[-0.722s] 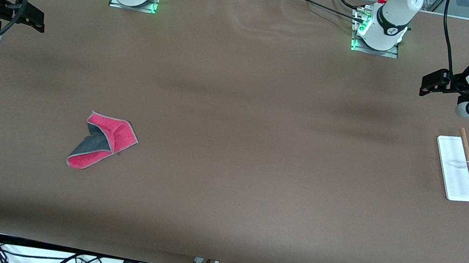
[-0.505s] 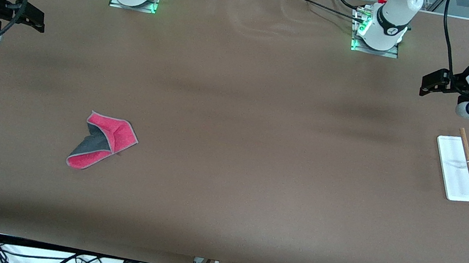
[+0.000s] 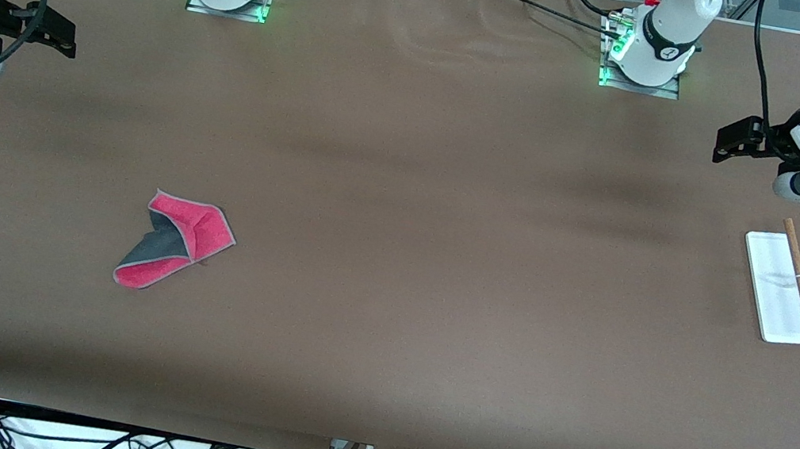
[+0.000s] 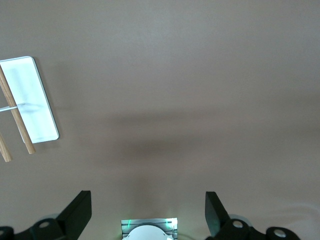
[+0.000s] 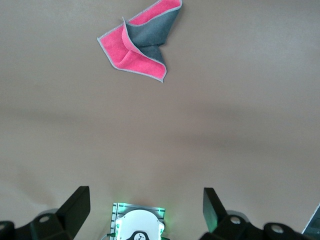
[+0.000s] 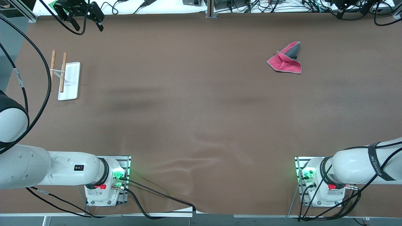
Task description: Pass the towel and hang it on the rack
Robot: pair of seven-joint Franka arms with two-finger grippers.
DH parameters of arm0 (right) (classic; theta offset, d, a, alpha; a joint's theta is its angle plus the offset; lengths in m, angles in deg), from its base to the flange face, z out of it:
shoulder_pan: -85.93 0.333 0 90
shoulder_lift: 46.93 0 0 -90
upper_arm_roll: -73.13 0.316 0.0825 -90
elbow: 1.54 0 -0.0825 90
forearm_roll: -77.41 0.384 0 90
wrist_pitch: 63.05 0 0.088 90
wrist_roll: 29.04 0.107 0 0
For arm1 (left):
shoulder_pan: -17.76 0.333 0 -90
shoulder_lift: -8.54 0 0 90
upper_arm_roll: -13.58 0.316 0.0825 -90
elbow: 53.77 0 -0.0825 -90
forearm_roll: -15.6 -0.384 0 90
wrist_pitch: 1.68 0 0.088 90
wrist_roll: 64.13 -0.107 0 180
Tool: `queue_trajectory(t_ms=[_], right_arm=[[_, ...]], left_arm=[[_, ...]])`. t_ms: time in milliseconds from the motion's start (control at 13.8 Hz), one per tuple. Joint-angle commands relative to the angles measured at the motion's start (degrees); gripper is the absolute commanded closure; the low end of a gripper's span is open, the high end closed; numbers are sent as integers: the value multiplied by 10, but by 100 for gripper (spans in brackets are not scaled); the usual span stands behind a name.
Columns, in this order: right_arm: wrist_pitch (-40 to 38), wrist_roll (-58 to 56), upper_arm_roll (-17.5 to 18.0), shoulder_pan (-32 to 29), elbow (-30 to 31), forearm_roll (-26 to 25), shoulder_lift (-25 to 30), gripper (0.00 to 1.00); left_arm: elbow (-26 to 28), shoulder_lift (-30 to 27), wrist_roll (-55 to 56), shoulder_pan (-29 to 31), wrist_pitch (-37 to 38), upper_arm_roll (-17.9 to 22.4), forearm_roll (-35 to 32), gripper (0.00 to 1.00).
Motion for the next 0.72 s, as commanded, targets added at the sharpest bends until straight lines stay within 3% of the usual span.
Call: queue_trajectory(t_ms=[0, 650], right_arm=[[4, -8, 5, -3, -6, -3, -1, 0], [17, -6, 7, -1, -6, 0, -2, 0]], left_arm=[[-6, -1, 5, -2, 7, -1, -15, 0], [-6, -1, 5, -1, 8, 1, -15, 0]])
